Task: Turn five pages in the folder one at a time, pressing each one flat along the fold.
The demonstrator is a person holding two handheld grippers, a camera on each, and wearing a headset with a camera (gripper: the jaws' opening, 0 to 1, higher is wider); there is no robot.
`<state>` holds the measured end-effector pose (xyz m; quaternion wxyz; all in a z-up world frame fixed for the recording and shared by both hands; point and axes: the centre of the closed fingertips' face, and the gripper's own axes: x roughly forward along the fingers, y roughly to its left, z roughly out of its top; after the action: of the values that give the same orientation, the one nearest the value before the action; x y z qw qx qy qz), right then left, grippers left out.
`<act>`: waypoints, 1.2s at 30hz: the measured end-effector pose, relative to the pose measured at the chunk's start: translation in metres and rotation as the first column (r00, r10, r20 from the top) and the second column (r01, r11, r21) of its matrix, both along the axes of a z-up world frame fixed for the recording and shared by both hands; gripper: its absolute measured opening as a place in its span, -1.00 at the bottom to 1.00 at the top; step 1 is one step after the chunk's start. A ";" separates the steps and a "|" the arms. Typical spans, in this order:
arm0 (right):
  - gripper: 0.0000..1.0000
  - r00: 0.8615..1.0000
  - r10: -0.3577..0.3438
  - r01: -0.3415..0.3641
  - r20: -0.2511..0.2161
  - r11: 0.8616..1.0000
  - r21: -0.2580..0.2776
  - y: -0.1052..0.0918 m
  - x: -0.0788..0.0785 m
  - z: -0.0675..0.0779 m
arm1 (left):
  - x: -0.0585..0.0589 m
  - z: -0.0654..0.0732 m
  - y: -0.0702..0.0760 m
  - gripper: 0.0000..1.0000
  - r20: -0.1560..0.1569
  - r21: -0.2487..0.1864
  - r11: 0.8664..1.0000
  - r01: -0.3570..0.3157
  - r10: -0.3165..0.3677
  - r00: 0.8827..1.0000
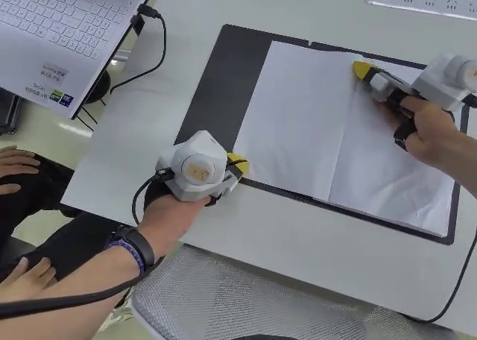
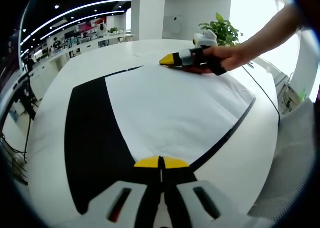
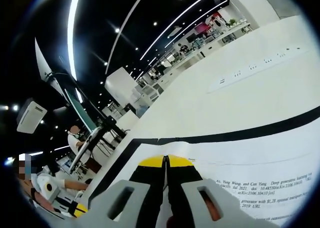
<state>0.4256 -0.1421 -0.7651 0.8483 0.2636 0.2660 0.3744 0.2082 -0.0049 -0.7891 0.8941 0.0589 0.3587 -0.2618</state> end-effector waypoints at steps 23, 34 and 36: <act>-1.00 0.993 0.120 -0.120 0.011 0.993 0.005 0.007 -0.076 0.007 | 0.001 -0.002 0.001 -1.00 -0.003 -0.006 1.000 0.013 -0.013 1.000; -1.00 0.985 0.170 -0.170 0.007 0.985 0.005 0.009 -0.103 0.008 | 0.000 -0.003 0.001 -1.00 -0.003 -0.007 1.000 0.013 -0.013 1.000; -1.00 0.984 0.177 -0.177 0.006 0.984 0.007 0.009 -0.108 0.008 | 0.000 -0.003 0.001 -1.00 -0.004 -0.008 1.000 0.012 -0.012 1.000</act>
<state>0.3172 -0.1329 -0.7573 0.8112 0.2411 0.2848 0.4501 0.2084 -0.0037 -0.7918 0.8920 0.0572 0.3590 -0.2686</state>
